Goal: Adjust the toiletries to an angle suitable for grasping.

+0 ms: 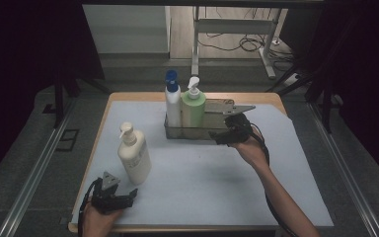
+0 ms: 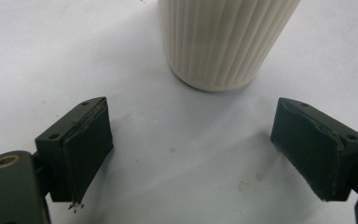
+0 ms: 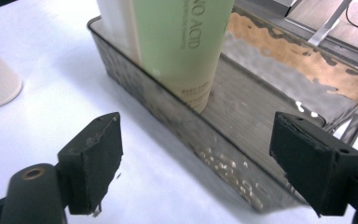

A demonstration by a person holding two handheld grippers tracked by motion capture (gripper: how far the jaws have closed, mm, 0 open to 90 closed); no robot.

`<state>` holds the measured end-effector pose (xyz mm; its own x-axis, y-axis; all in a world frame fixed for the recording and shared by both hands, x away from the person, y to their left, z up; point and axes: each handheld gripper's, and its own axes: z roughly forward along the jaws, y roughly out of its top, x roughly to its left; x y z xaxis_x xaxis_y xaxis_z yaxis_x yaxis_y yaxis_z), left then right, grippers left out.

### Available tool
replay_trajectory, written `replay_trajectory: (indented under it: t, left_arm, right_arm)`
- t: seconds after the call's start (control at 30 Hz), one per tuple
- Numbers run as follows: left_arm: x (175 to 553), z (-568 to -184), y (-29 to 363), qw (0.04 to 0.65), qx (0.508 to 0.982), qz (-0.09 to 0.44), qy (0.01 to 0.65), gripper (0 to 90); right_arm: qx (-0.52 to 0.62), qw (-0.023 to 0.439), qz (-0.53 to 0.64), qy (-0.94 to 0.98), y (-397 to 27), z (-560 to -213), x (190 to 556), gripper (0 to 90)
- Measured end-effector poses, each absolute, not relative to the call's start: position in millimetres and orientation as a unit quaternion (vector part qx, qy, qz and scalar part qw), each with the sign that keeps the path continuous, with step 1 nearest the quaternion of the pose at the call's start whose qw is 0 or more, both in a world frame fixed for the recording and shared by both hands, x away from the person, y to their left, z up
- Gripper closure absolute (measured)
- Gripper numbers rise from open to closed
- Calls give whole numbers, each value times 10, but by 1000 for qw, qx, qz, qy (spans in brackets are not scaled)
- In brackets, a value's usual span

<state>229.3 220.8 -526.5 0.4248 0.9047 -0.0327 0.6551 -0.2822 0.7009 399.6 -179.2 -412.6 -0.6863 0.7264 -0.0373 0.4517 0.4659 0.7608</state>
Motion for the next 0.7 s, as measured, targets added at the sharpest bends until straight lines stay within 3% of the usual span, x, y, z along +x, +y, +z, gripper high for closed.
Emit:
replay_trajectory:
  t: [0.23,0.43,0.7]
  left_arm:
    - [2296,-5263,2210,328,778,189,501,121]
    - [2298,-5261,2213,327,779,189,500,121]
    - [2297,-5261,2212,327,780,188,500,122]
  right_arm:
    - [340,179,381,841,-1892,-4119,3814,120]
    - [333,182,368,849,-1975,-4146,3676,6]
    - [333,187,358,852,-2116,-4220,3485,0]
